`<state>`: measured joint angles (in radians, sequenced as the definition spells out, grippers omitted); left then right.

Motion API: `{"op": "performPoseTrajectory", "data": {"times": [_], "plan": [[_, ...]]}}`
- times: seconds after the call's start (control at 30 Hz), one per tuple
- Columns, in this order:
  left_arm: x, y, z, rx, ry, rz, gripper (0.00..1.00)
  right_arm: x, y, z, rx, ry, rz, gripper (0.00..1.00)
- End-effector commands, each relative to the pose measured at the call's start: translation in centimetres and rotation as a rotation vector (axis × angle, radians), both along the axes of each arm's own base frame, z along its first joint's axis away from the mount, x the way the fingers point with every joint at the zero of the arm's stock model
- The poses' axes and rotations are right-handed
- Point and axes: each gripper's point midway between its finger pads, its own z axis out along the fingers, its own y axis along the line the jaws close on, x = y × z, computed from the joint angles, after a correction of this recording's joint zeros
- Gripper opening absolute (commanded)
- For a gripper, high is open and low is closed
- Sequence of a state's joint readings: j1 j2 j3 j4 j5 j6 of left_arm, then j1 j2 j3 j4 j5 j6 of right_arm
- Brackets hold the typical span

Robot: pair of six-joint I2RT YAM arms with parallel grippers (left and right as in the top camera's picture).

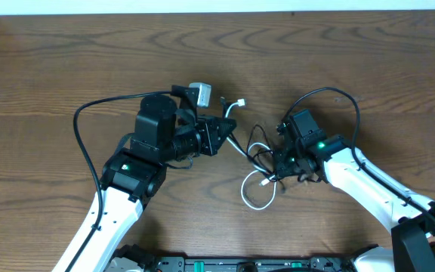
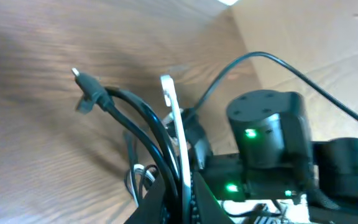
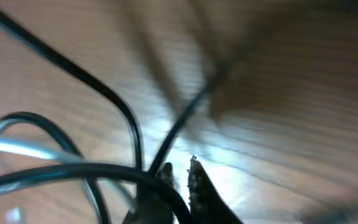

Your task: Untangle cables

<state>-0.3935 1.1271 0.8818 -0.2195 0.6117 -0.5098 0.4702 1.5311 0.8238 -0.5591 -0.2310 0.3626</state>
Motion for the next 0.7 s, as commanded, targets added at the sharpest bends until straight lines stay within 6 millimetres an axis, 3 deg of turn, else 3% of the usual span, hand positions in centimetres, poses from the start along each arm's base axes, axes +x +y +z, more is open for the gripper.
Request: {"op": "performPoseTrajectory", "data": {"times": [0.0, 0.17, 0.27, 0.33, 0.43, 0.67], "plan": [[1.2, 0.9, -0.7, 0.036, 0.003, 0.067, 0.08, -2.2, 3.4, 1.0, 0.182, 0.058, 0.163, 0.01], [1.6, 0.7, -2.4, 0.057, 0.052, 0.066, 0.13, -4.2, 6.2, 2.7, 0.338, 0.072, 0.332, 0.01], [1.9, 0.5, -3.5, 0.069, 0.085, 0.061, 0.30, -5.0, 7.0, 3.2, 0.386, 0.091, 0.363, 0.01], [1.9, 0.5, -4.3, 0.079, 0.109, 0.060, 0.47, -5.3, 7.2, 3.4, 0.404, 0.099, 0.372, 0.01], [1.5, 0.6, -5.6, 0.107, 0.149, 0.050, 0.58, -5.3, 7.3, 3.5, 0.405, 0.097, 0.375, 0.01], [-0.6, 2.3, -8.6, 0.233, 0.255, 0.048, 0.60, -4.9, 7.5, 3.6, 0.412, 0.079, 0.370, 0.01]]}}
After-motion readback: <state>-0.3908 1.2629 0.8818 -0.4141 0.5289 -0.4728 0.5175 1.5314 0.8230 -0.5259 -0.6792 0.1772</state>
